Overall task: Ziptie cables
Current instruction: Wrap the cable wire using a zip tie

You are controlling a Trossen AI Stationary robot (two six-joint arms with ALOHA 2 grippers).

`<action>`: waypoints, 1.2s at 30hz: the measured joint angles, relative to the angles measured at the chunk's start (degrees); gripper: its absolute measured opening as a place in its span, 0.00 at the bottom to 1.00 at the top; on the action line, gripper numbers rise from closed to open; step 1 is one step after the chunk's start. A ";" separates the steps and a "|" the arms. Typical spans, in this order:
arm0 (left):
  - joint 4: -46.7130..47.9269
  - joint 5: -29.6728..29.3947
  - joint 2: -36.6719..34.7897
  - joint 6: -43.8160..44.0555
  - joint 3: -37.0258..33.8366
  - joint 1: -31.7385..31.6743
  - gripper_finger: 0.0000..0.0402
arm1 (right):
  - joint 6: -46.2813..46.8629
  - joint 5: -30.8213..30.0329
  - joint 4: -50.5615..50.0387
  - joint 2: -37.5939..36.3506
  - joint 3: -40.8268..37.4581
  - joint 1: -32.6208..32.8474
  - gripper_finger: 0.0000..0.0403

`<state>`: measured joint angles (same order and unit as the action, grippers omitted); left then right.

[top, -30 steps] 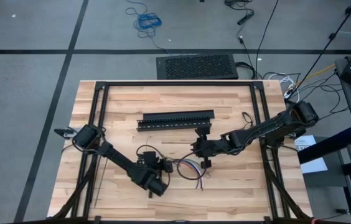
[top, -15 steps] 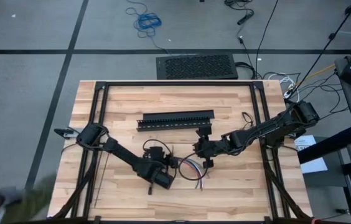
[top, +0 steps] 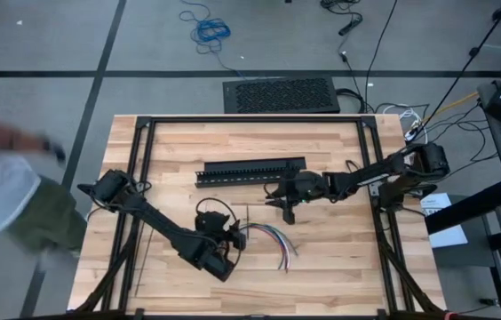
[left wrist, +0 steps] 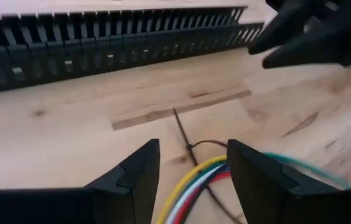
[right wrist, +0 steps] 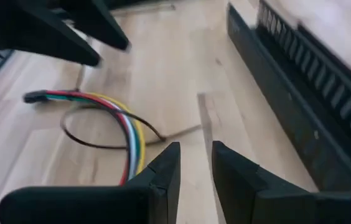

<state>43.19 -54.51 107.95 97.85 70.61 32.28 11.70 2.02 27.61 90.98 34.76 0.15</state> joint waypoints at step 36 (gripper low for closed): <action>16.09 6.37 -8.05 -0.77 -3.54 1.13 0.46 | 7.31 10.21 1.83 22.49 15.54 -3.75 0.20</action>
<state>59.27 -48.14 99.90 97.08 67.07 33.41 19.00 12.24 29.43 113.47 50.30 -3.60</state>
